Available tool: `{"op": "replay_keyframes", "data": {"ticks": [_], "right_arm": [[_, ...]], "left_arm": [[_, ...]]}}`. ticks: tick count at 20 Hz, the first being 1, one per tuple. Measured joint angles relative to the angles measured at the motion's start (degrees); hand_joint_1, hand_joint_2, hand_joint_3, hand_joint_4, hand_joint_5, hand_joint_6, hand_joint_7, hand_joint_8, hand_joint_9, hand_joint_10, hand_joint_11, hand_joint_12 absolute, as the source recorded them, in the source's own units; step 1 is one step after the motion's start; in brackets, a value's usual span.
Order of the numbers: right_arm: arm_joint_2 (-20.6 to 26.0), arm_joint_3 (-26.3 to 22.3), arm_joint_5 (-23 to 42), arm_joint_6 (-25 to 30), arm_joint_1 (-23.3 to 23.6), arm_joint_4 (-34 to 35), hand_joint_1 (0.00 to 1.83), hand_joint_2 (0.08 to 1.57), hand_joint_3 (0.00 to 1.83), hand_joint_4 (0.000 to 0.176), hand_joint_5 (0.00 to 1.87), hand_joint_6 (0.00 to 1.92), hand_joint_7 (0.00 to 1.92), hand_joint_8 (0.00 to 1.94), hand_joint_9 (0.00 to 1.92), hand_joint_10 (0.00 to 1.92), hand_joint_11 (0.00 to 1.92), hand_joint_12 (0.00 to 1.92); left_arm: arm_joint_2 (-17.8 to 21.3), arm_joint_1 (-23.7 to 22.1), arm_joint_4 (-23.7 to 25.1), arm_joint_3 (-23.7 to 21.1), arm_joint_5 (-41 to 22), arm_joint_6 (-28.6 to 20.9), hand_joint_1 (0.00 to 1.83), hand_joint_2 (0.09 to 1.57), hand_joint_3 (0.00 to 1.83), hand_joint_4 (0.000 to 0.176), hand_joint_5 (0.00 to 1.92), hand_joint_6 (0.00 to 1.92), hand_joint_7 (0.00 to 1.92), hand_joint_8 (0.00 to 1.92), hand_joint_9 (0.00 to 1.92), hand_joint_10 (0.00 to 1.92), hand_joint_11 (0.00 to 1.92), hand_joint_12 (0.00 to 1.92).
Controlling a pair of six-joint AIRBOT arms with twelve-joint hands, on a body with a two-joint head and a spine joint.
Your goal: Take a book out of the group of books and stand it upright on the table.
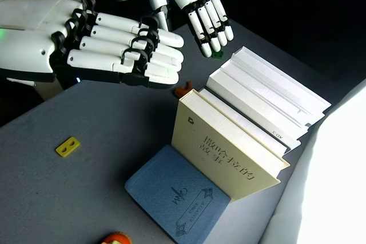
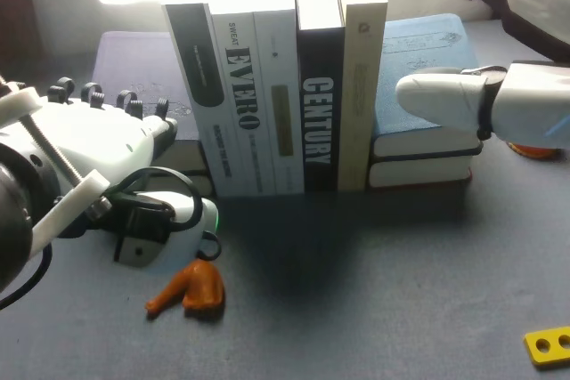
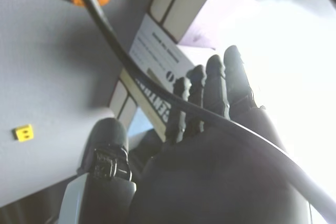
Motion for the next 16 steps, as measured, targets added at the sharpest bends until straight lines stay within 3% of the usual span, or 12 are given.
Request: {"op": "replay_keyframes", "data": {"ticks": [3,9,14,16], "right_arm": [[-1.7,0.04,4.2,-4.26,-0.87,5.55,0.0,1.21,0.0,0.0,0.02,0.01,0.05,0.0,0.02,0.0,0.0,0.0],[-3.76,0.81,9.01,-5.7,-3.93,7.21,0.0,1.2,0.0,0.016,0.38,0.04,0.12,0.0,0.03,0.0,0.0,0.04],[-8.68,2.71,9.05,-15.67,-2.67,11.56,0.0,1.21,0.0,0.013,0.4,0.03,0.1,0.0,0.0,0.0,0.0,0.08],[-10.58,4.44,9.18,-18.49,-1.44,13.86,0.0,1.21,0.0,0.006,0.39,0.02,0.1,0.0,0.0,0.0,0.0,0.0]], "left_arm": [[-0.24,-0.28,-0.04,0.0,-0.22,-0.02,0.0,1.39,0.0,0.008,0.03,0.0,0.04,0.0,0.0,0.0,0.0,0.0],[-0.26,-0.28,0.0,0.0,-0.33,-0.09,0.0,1.39,0.0,0.012,0.04,0.0,0.03,0.0,0.0,0.0,0.0,0.0],[-0.26,-0.28,0.0,0.0,-0.52,-0.09,0.0,1.4,0.0,0.004,0.03,0.0,0.03,0.0,0.0,0.0,0.0,0.0],[-0.31,-0.28,0.0,0.0,-0.46,-0.09,0.0,1.39,0.0,0.013,0.05,0.01,0.03,0.0,0.0,0.0,0.0,0.0]]}}
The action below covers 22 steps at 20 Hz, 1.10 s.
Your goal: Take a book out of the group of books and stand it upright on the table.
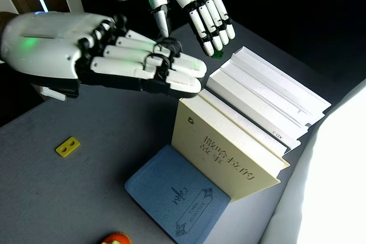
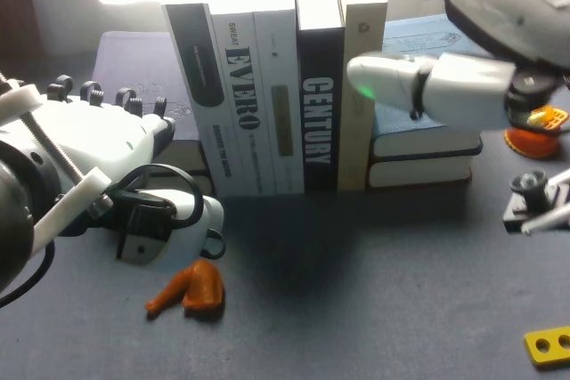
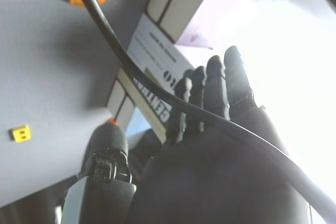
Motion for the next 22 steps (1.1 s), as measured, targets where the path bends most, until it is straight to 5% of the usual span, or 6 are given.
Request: {"op": "replay_keyframes", "data": {"ticks": [12,14,17,22], "right_arm": [[-6.78,3.98,0.57,-5.31,1.16,6.64,0.0,1.23,0.0,0.006,0.43,0.03,0.14,0.01,0.04,0.01,0.02,0.02],[-7.56,3.98,1.03,-7.1,1.22,8.2,0.0,1.23,0.01,0.0,0.42,0.02,0.13,0.0,0.03,0.01,0.01,0.02],[-8.46,3.98,0.79,-8.0,1.14,9.99,0.0,1.25,0.0,0.0,0.47,0.01,0.19,0.01,0.07,0.0,0.0,0.13],[-9.57,4.02,0.94,-9.2,1.14,12.66,0.0,1.24,0.0,0.0,0.45,0.01,0.19,0.01,0.06,0.01,0.0,0.05]], "left_arm": [[-0.02,0.0,0.0,0.0,-0.26,-0.07,0.0,1.41,0.0,0.004,0.06,0.01,0.05,0.01,0.03,0.01,0.04,0.02],[-0.02,0.0,0.0,0.0,-0.31,-0.07,0.0,1.41,0.0,0.003,0.09,0.01,0.08,0.0,0.05,0.0,0.0,0.22],[0.0,0.02,0.0,-0.02,-0.35,-0.07,0.0,1.42,0.0,0.0,0.06,0.0,0.06,0.0,0.01,0.0,0.0,0.01],[-0.02,0.02,0.0,0.0,-0.35,-0.07,0.02,1.42,0.0,0.0,0.06,0.0,0.06,0.0,0.02,0.0,0.0,0.0]]}}
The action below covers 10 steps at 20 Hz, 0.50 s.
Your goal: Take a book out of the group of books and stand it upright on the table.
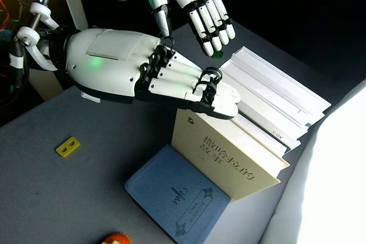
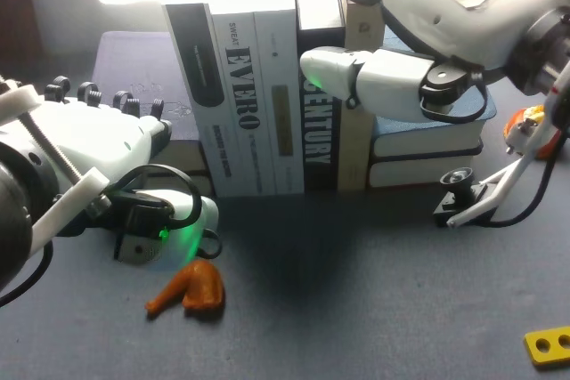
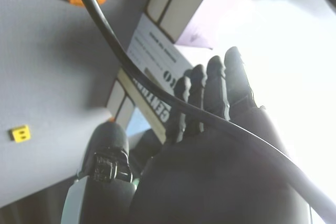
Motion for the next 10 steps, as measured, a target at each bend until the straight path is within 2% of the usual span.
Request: {"op": "replay_keyframes", "data": {"ticks": [5,6,10], "right_arm": [[-0.92,0.0,-0.37,-0.96,-0.37,1.62,0.0,1.24,0.0,0.003,0.45,0.0,0.18,0.0,0.05,0.0,0.0,0.05],[-1.01,0.0,-0.35,-1.22,-0.76,1.68,0.0,1.24,0.0,0.009,0.45,0.0,0.18,0.0,0.05,0.0,0.0,0.07],[-1.14,-0.09,-0.37,-1.84,-1.16,1.86,0.0,1.23,0.0,0.006,0.49,0.01,0.19,0.0,0.07,0.01,0.0,0.17]], "left_arm": [[0.0,0.0,0.0,0.0,-0.02,0.0,0.01,1.42,0.0,0.0,0.05,0.0,0.04,0.0,0.0,0.0,0.0,0.0],[0.0,0.0,0.0,0.0,0.0,0.0,0.0,1.42,0.0,0.0,0.04,0.0,0.03,0.0,0.0,0.0,0.0,0.0],[0.02,0.0,0.0,0.0,0.0,0.0,0.01,1.41,0.0,0.0,0.06,0.01,0.04,0.0,0.01,0.0,0.01,0.0]]}}
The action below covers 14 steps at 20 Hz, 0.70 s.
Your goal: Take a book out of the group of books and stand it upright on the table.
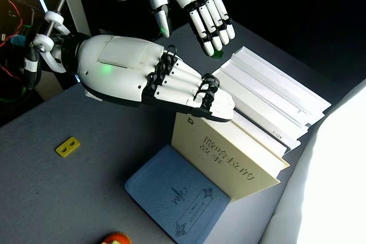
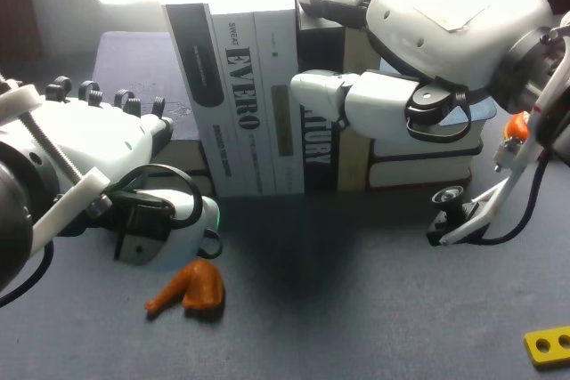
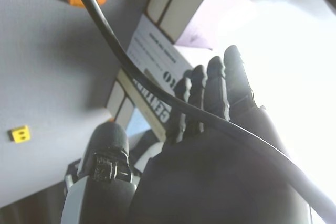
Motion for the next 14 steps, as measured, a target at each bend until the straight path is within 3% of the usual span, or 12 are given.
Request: {"op": "replay_keyframes", "data": {"ticks": [5,14], "right_arm": [[0.9,-2.6,2.12,-4.61,-0.85,0.17,0.0,1.23,0.0,0.008,0.51,0.02,0.19,0.0,0.07,0.0,0.0,0.14],[3.15,-7.69,3.91,-6.71,-2.51,0.81,0.0,1.24,0.0,0.0,0.56,0.02,0.18,0.0,0.07,0.01,0.0,0.0]], "left_arm": [[-0.02,0.0,0.0,0.0,0.04,-0.02,0.0,1.41,0.0,0.0,0.07,0.01,0.04,0.0,0.0,0.0,0.0,0.0],[-0.02,-0.13,0.0,-0.02,0.0,-0.02,0.02,1.41,0.0,0.0,0.09,0.0,0.05,0.0,0.01,0.0,0.0,0.0]]}}
